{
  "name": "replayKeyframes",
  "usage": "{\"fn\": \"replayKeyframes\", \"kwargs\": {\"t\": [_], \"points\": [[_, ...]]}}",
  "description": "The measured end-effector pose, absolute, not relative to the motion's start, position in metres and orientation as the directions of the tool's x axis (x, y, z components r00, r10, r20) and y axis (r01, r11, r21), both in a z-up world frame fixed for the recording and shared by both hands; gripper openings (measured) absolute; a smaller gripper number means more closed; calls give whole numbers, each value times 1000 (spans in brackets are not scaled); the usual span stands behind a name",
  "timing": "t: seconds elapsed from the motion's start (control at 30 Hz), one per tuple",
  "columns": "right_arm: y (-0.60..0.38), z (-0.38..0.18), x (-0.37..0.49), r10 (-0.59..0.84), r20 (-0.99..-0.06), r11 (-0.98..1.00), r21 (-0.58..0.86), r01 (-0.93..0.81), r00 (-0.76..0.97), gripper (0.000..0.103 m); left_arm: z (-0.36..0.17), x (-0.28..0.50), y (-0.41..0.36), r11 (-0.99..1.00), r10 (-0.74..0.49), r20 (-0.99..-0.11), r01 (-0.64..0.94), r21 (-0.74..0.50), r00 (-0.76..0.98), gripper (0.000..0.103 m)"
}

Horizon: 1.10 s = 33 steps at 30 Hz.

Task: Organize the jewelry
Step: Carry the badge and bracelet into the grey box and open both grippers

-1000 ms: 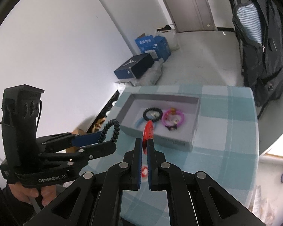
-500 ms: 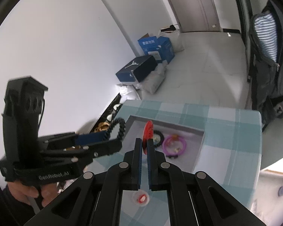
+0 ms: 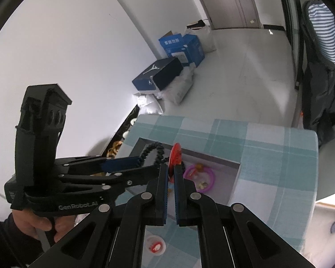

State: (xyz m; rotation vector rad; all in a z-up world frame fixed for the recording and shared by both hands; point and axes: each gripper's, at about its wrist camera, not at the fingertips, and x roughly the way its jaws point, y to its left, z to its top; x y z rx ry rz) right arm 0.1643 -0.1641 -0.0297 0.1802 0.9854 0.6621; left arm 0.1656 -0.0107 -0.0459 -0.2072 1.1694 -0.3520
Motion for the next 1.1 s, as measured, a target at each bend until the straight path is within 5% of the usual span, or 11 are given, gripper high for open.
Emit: {"fn": "replayKeyframes", "kwargs": {"t": [0.43, 0.6, 0.67, 0.73, 0.8, 0.9, 1.1], "points": [[-160, -41, 167, 572, -735, 806, 423, -414, 364, 4, -51, 170, -9, 924, -382, -859, 151, -351, 341, 36], [-157, -41, 166, 571, -737, 805, 418, -420, 361, 7, -52, 173, -9, 933, -360, -868, 138, -333, 342, 51], [-159, -40, 165, 567, -736, 809, 414, -418, 369, 7, -48, 170, -7, 942, -336, -862, 134, -308, 381, 66], [-161, -38, 165, 570, -732, 808, 417, -417, 374, 8, -40, 167, -1, 949, -314, -842, 120, -292, 438, 68], [-164, -35, 164, 560, -729, 817, 404, -412, 395, 12, -38, 168, 1, 950, -311, -840, 114, -292, 444, 69], [-170, -32, 163, 547, -721, 828, 393, -400, 425, 35, -36, 167, 2, 954, -297, -839, 109, -279, 455, 69], [-182, -27, 159, 535, -708, 840, 386, -382, 461, 46, -28, 155, 0, 972, -233, -829, 119, -201, 507, 69]]}}
